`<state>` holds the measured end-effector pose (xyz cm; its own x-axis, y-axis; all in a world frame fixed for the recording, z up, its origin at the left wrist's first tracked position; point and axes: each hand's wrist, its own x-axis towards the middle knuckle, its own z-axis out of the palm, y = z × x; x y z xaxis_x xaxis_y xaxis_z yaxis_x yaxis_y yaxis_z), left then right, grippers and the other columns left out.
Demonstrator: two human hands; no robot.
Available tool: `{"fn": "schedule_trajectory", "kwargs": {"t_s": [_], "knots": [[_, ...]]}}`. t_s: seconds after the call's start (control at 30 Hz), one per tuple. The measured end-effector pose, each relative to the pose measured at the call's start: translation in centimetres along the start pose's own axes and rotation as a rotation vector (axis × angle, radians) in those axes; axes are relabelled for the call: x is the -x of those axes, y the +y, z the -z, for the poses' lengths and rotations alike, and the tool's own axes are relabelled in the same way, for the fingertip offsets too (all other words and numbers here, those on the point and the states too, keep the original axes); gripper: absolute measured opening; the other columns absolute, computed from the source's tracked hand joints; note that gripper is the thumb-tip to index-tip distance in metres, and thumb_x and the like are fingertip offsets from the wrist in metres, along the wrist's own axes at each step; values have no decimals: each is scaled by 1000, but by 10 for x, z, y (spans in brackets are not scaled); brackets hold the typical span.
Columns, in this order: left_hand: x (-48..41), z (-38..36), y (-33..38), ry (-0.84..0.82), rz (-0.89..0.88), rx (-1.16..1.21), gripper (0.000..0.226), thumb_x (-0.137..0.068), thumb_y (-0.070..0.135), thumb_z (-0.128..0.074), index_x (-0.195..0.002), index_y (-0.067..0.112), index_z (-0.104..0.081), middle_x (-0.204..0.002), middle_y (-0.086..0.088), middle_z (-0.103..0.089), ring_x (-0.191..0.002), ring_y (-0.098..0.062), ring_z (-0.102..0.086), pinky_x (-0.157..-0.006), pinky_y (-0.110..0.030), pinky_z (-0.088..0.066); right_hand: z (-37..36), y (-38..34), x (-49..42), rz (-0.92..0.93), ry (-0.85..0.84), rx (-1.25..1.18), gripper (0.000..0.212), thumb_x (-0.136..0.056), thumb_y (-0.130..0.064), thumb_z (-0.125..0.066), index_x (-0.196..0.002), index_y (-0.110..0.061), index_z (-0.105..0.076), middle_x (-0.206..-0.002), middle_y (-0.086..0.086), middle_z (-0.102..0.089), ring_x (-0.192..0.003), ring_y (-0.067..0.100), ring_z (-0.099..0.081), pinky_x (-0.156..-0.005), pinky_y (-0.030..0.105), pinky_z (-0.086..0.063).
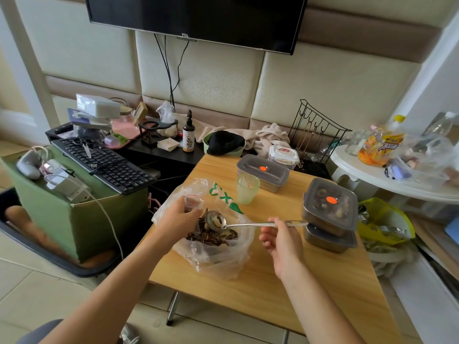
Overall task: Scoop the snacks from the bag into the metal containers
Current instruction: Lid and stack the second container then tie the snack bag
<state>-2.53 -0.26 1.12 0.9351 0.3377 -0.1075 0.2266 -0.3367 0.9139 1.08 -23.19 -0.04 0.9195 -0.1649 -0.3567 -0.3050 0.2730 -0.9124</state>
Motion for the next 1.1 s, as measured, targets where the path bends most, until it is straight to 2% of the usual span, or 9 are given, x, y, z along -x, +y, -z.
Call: {"fn": "schedule_trajectory", "kwargs": {"t_s": [0.17,0.23,0.43,0.6,0.7,0.77,0.87,1.0,1.1], "knots": [[-2,4,-6,72,46,-218,18,-97,28,-50,-107,16,-59,-89,-10,-72,-83,-27,-72,-79,-50,-62,-11,-8,24,588,-74,392,17,-107,-21,-54,-101,-20,-70,-76,2,-72,-57,14,-69,-51,22,-52],[-2,3,-9,106,31,-315,20,-96,29,-51,-104,15,-62,-87,-6,-71,-86,-27,-70,-79,-49,-61,-15,-6,26,881,-155,574,19,-108,-16,-52,-102,-21,-68,-75,-3,-68,-57,10,-68,-51,21,-53],[6,-1,-3,290,30,-589,15,-95,30,-51,-110,28,-56,-125,-4,-37,-122,-29,-32,-96,-44,-31,-24,0,25,1282,-292,826,15,-108,-13,-50,-106,-11,-65,-80,-15,-51,-64,-8,-48,-62,6,-35],[2,3,-15,147,220,-419,27,-102,31,-39,-123,22,-54,-138,-25,-35,-119,-38,-39,-105,-49,-42,-29,-5,25,1330,-269,835,15,-107,-9,-50,-101,-9,-63,-78,-19,-44,-64,-13,-47,-62,2,-32],[4,2,-10,129,258,-200,14,-102,33,-39,-106,27,-51,-133,-24,-49,-108,-27,-41,-86,-46,-55,-30,-7,25,1333,-269,837,19,-109,-14,-44,-99,-11,-60,-74,-25,-39,-61,-10,-45,-61,3,-31],[6,-1,-4,116,259,-20,13,-100,27,-46,-102,20,-57,-113,-20,-66,-108,-33,-58,-77,-48,-60,-31,-7,27,1338,-275,829,22,-109,-15,-42,-98,-11,-60,-73,-24,-38,-61,-10,-45,-60,3,-31],[9,-5,3,93,229,207,15,-99,19,-52,-107,12,-62,-78,-9,-73,-88,-26,-74,-89,-52,-61,-32,-6,25,1328,-270,809,23,-109,-16,-43,-97,-10,-62,-71,-26,-39,-58,-9,-47,-58,4,-32],[7,-10,8,79,155,298,20,-93,31,-64,-107,17,-64,-95,-17,-73,-95,-31,-72,-93,-56,-59,-28,-3,20,1128,-155,731,23,-109,-16,-48,-93,-13,-65,-61,-8,-61,-51,6,-63,-47,25,-51],[8,-13,8,59,80,225,26,-91,38,-65,-107,18,-66,-103,-17,-73,-99,-32,-71,-89,-49,-61,-25,-8,19,841,-48,647,24,-108,-16,-49,-92,-13,-67,-61,-1,-68,-49,7,-67,-48,24,-54]]}}
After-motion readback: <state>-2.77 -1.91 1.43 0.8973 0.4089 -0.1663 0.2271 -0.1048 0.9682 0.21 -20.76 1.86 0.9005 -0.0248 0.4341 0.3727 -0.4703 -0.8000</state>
